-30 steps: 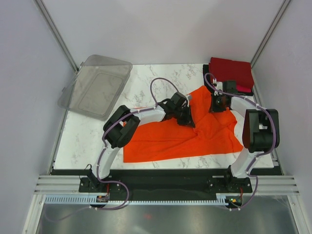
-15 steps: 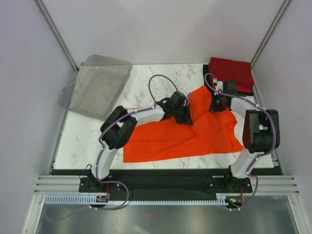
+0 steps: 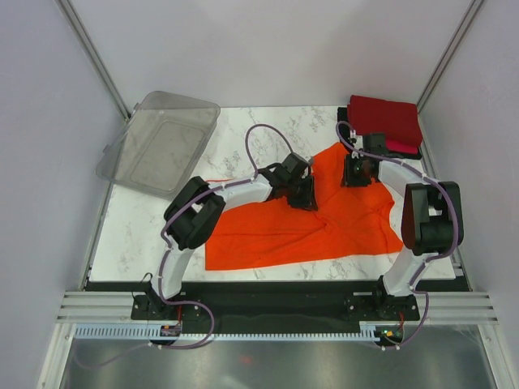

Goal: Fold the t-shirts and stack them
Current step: Fold the tshirt

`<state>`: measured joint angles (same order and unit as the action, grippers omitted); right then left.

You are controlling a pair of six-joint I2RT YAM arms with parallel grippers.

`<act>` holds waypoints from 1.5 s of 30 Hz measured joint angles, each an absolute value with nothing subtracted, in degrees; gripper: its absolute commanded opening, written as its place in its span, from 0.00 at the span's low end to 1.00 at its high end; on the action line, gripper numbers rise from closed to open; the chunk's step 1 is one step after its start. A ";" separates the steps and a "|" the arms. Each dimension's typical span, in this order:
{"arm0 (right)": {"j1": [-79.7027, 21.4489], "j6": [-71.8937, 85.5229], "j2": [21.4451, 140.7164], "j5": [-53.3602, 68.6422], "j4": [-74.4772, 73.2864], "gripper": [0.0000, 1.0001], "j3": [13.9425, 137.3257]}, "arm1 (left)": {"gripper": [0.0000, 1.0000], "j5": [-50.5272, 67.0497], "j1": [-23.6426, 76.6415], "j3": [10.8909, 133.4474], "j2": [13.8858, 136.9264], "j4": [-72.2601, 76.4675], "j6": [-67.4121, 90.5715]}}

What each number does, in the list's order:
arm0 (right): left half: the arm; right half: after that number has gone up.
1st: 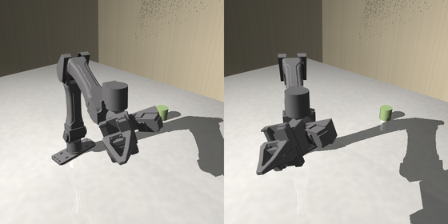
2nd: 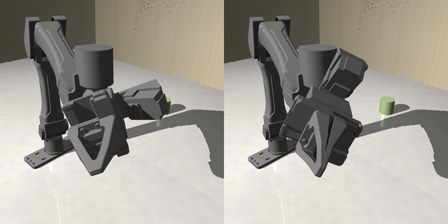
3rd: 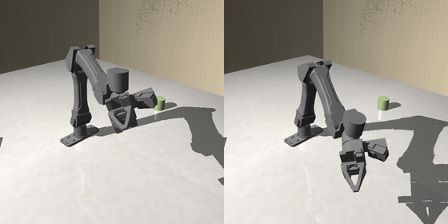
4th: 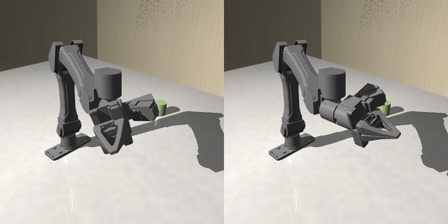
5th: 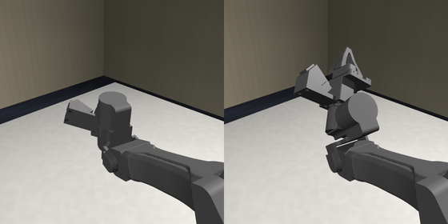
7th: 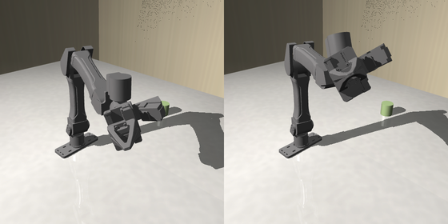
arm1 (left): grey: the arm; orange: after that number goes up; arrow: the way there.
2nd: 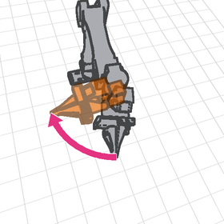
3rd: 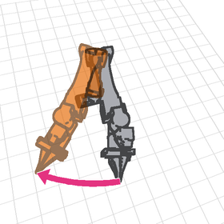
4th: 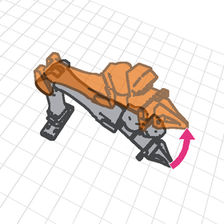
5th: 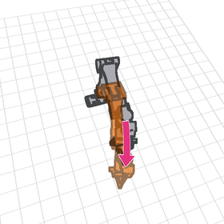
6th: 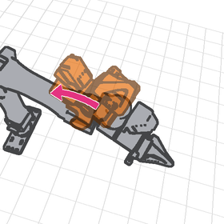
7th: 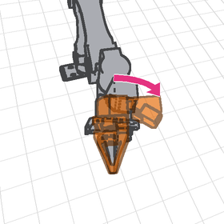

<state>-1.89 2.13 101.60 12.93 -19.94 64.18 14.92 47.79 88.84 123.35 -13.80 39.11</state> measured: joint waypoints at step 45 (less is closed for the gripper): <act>7.18 25.36 90.41 -16.08 -44.99 0.16 55.90 | 0.40 2.92 47.33 41.17 84.79 -14.44 40.53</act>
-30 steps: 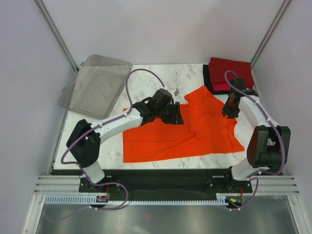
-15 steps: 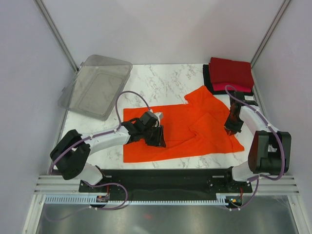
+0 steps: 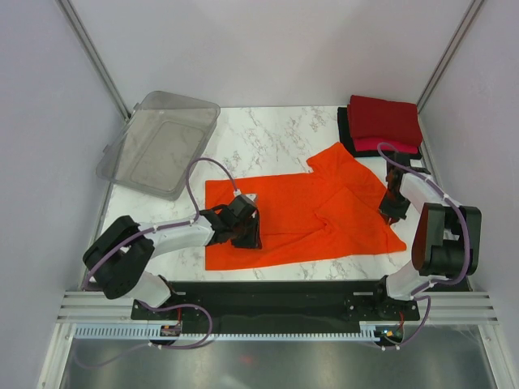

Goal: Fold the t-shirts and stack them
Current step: Fold the tshirt

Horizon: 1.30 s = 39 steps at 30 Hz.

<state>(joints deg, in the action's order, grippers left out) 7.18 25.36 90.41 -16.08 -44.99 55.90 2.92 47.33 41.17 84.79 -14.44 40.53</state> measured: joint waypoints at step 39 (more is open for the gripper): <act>9.98 31.66 85.69 -9.10 -44.86 0.07 49.52 | 0.40 1.50 46.19 38.02 82.17 -12.93 41.67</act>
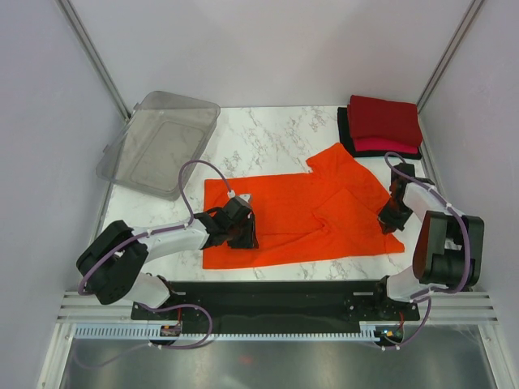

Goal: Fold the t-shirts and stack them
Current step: Fold the tshirt

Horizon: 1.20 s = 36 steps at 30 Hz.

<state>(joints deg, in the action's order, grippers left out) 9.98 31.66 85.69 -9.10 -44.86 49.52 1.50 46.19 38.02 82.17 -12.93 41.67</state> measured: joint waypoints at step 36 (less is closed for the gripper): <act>9.96 34.76 80.75 -16.47 -39.13 0.13 41.95 | 0.41 0.78 36.80 38.04 77.91 -17.67 41.39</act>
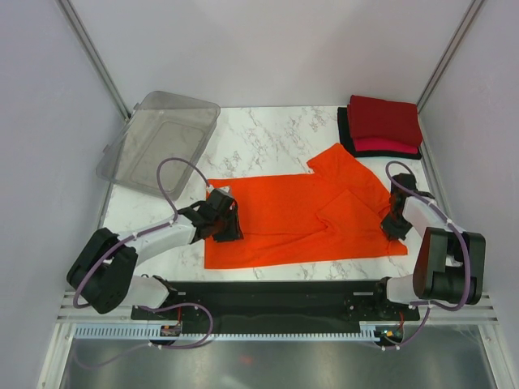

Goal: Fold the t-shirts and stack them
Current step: Fold the tshirt

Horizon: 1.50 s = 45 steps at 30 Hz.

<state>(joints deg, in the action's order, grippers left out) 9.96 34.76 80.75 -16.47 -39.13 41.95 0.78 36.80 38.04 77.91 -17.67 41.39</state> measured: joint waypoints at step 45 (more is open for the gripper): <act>0.64 10.94 103.22 16.88 -26.74 0.48 88.16 | 0.52 -6.55 22.28 87.68 100.22 -38.68 9.39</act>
<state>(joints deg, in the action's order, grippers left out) 0.64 10.94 103.22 16.88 -26.74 88.16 -6.55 22.28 87.68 100.22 -38.68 9.39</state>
